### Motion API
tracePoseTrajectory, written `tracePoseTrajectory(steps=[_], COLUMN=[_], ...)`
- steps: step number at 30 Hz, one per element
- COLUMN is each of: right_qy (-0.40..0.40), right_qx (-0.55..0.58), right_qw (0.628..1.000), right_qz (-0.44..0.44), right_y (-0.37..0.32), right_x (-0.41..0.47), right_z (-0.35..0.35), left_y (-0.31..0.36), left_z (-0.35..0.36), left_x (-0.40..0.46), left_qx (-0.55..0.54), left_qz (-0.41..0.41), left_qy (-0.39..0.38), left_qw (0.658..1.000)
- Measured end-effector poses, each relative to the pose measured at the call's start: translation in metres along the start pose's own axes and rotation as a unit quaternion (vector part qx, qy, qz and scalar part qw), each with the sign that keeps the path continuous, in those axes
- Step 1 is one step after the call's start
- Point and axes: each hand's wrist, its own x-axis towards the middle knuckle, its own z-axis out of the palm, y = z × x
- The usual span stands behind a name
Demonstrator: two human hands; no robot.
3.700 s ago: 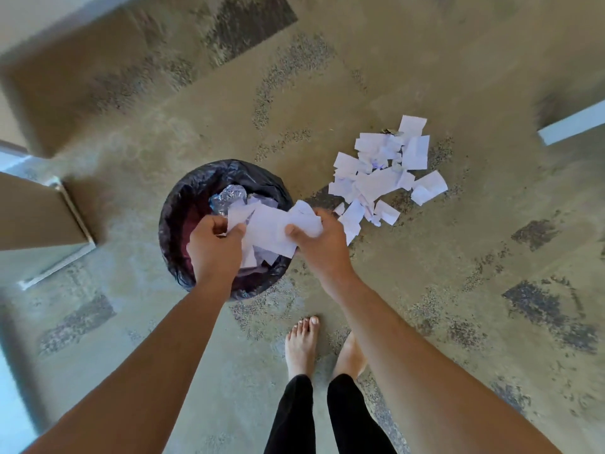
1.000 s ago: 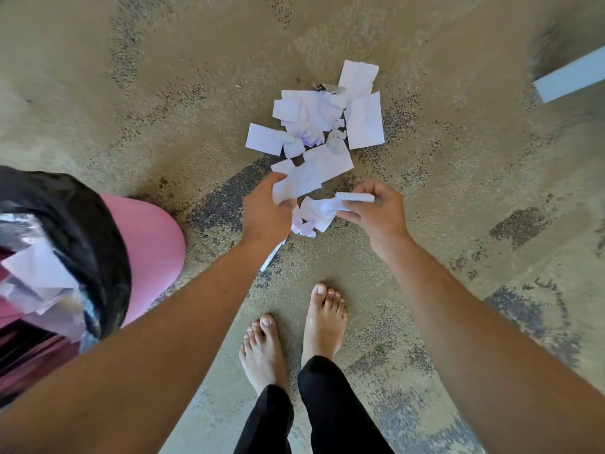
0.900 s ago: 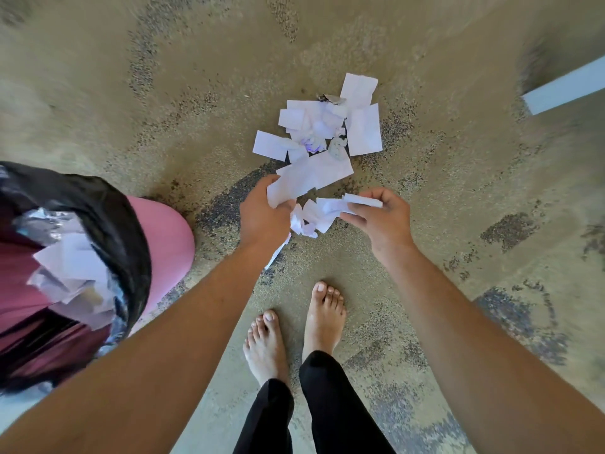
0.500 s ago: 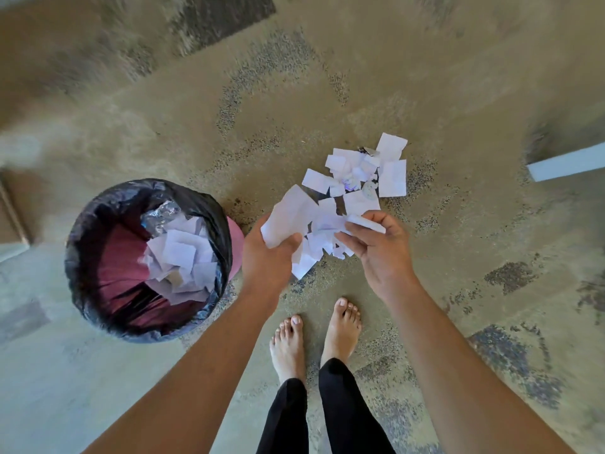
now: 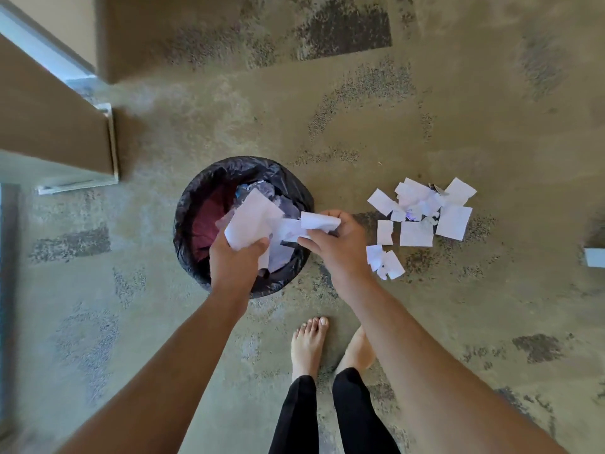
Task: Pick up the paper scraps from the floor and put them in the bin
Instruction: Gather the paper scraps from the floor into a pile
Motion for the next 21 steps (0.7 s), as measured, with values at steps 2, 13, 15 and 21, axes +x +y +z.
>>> tracePoseTrajectory(steps=[2, 13, 15, 21], right_qy=[-0.030, -0.119, -0.092, -0.017], right_qx=[-0.056, -0.151, -0.096, 0.036], right_qw=[0.998, 0.981, 0.991, 0.998], right_qz=[0.004, 0.005, -0.012, -0.043], right_y=[0.004, 0.015, 0.014, 0.010], right_x=[0.005, 0.001, -0.003, -0.015], right_z=[0.014, 0.025, 0.017, -0.034], left_y=[-0.002, -0.013, -0.014, -0.022], left_z=[-0.012, -0.016, -0.006, 0.040], left_x=[0.010, 0.023, 0.014, -0.018], left_qx=[0.009, 0.126, 0.193, 0.281], left_qz=[-0.001, 0.025, 0.080, 0.279], left_qy=[0.009, -0.031, -0.018, -0.051], left_qw=[1.000, 0.991, 0.978, 0.917])
